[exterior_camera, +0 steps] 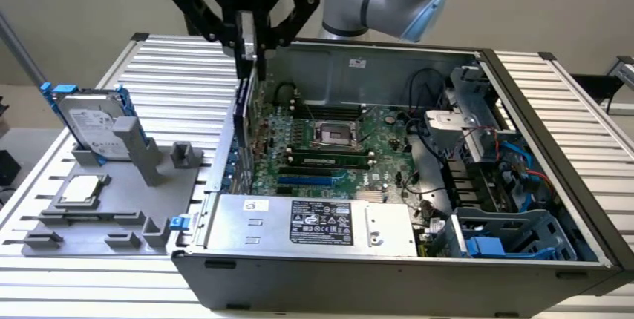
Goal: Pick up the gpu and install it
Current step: 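Pick up the gpu and move the gpu toward the slot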
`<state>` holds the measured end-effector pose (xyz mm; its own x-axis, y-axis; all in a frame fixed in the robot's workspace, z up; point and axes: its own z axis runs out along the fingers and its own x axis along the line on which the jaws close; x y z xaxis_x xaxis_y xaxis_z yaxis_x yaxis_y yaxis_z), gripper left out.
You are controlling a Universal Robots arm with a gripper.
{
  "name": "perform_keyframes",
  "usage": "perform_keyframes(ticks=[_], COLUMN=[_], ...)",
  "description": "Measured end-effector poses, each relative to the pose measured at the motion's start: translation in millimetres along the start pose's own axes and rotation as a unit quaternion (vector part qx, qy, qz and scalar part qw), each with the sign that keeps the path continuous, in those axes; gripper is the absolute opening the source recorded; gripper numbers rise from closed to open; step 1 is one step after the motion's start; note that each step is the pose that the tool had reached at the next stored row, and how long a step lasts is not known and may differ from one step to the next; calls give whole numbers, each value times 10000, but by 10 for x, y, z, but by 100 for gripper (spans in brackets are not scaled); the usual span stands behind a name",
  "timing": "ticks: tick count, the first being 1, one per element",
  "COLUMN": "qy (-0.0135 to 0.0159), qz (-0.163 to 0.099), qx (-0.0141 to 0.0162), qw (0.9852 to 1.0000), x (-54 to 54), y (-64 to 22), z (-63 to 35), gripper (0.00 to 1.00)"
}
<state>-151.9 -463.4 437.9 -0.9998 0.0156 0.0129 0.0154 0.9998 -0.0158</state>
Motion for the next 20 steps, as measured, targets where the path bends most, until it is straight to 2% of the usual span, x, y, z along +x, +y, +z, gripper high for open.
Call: perform_keyframes(ticks=[2,4,11,20], qy=[1,2,1,1], qz=[0,1,1,1], qx=[42,53,56,57], qw=[10000,10000,10000,10000], x=[-90,-179,-498,-907], y=[1,6,67,235], z=[9,28,137,293], gripper=[26,26,26,26])
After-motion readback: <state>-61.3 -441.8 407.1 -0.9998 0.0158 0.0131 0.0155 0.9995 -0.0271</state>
